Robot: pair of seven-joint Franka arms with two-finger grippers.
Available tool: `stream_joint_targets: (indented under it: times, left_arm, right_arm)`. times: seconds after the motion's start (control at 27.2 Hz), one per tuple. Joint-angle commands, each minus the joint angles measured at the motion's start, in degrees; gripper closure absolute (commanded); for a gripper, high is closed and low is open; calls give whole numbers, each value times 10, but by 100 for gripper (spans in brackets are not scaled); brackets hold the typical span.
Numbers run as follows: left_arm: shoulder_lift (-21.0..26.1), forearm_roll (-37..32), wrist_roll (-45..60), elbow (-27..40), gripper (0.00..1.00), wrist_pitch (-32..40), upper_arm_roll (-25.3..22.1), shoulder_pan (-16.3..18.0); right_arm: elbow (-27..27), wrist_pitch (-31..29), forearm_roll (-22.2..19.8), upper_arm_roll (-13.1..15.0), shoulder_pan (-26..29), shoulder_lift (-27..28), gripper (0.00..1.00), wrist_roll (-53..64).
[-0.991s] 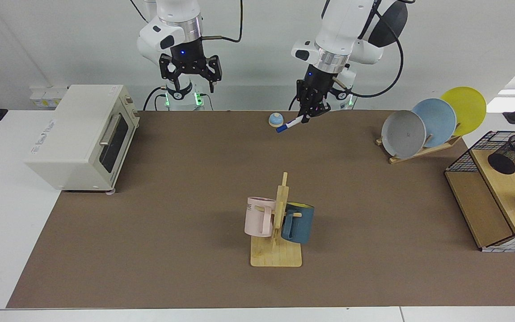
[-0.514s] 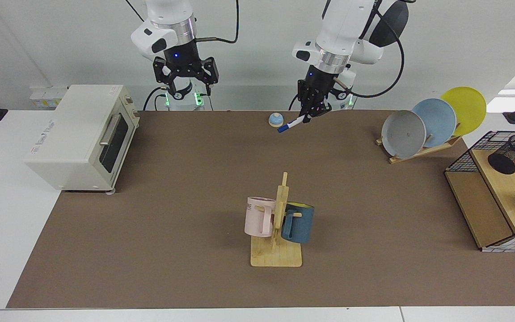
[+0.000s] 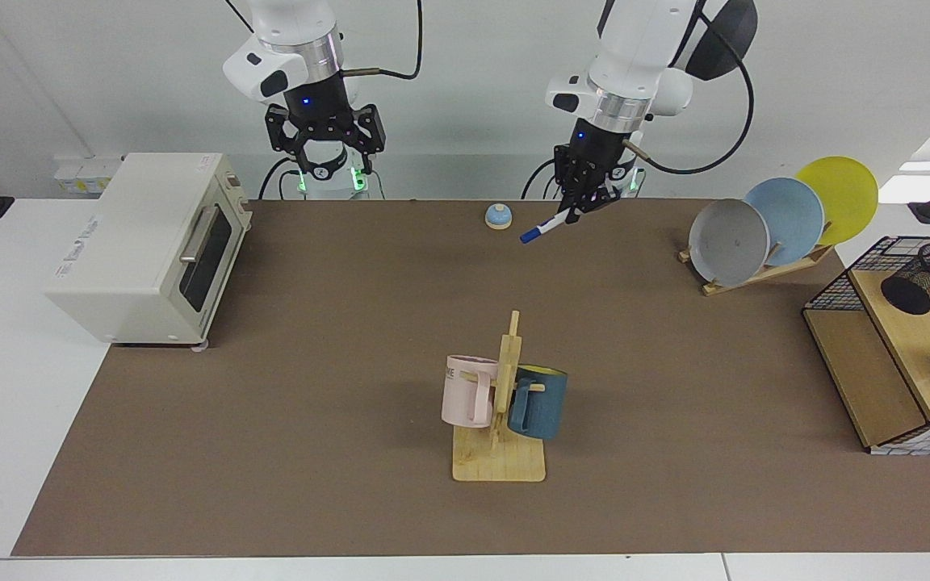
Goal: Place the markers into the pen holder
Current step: 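Carry the marker toward the pen holder while the right gripper withdraws, then lower the marker into the pen holder with the left gripper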
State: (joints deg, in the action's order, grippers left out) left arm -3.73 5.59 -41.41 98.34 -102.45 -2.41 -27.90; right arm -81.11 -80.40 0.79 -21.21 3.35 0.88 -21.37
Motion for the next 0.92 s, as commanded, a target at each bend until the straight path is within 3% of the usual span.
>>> stream_joint_targets:
  times: [0.0,0.37,0.88]
  left_arm:
    - [-3,-36,6,-34,100,51,-9,18]
    - [-4,-67,9,-45,100,85,-11,40]
    - [-3,-145,-52,-98,100,155,-17,122]
  right_arm:
    - [8,15,4,-4,24,3,0,14]
    - [7,15,4,-4,60,3,0,14]
    - [7,15,4,-4,74,3,0,14]
